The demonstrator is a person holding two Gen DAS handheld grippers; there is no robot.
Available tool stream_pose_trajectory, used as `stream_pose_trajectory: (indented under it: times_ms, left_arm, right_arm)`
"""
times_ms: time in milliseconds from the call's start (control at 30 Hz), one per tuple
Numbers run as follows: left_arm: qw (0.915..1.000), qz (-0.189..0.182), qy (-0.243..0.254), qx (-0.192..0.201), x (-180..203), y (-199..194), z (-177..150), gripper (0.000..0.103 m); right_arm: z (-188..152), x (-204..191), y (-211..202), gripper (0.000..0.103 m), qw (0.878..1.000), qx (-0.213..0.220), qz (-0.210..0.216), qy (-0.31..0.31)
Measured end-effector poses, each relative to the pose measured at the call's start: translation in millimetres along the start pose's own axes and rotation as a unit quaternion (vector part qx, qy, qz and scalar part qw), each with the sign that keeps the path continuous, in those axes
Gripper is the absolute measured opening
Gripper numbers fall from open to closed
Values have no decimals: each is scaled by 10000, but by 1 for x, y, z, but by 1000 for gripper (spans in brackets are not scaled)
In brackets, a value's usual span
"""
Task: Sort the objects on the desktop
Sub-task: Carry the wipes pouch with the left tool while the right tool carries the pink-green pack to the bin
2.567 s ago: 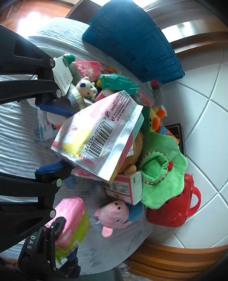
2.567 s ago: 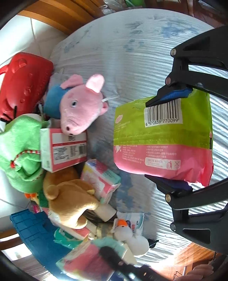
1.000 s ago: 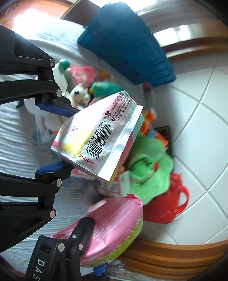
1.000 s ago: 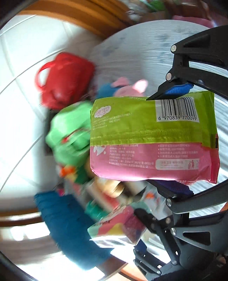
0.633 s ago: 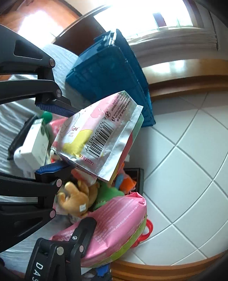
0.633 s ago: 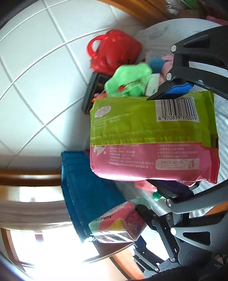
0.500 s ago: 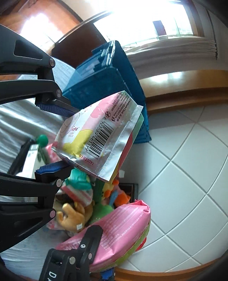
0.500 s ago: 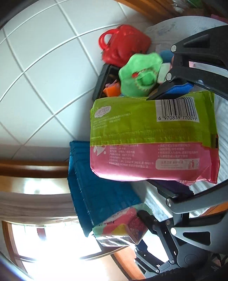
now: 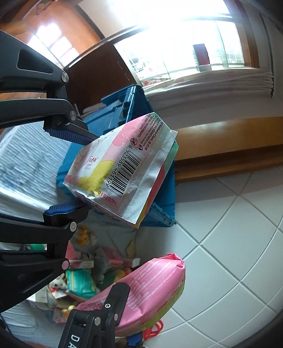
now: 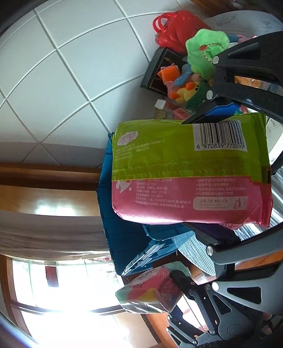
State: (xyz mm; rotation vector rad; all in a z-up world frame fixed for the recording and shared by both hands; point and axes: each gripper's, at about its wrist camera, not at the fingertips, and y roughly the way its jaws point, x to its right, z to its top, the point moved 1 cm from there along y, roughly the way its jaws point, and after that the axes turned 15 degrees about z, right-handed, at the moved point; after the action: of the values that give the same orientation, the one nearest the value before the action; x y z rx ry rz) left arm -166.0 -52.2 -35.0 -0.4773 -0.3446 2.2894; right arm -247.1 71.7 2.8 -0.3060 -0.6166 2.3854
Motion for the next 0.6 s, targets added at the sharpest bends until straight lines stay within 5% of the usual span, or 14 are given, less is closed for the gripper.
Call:
stream_pose_trajectory:
  times_ms: [300, 600]
  left_arm:
    - [9986, 462, -252, 32, -27, 69, 36, 46]
    - [9988, 342, -336, -59, -53, 144, 58, 46]
  right_arm:
    - [59, -20, 79, 78, 9977, 171, 528, -396]
    - [94, -46, 147, 78, 9978, 73, 508, -416]
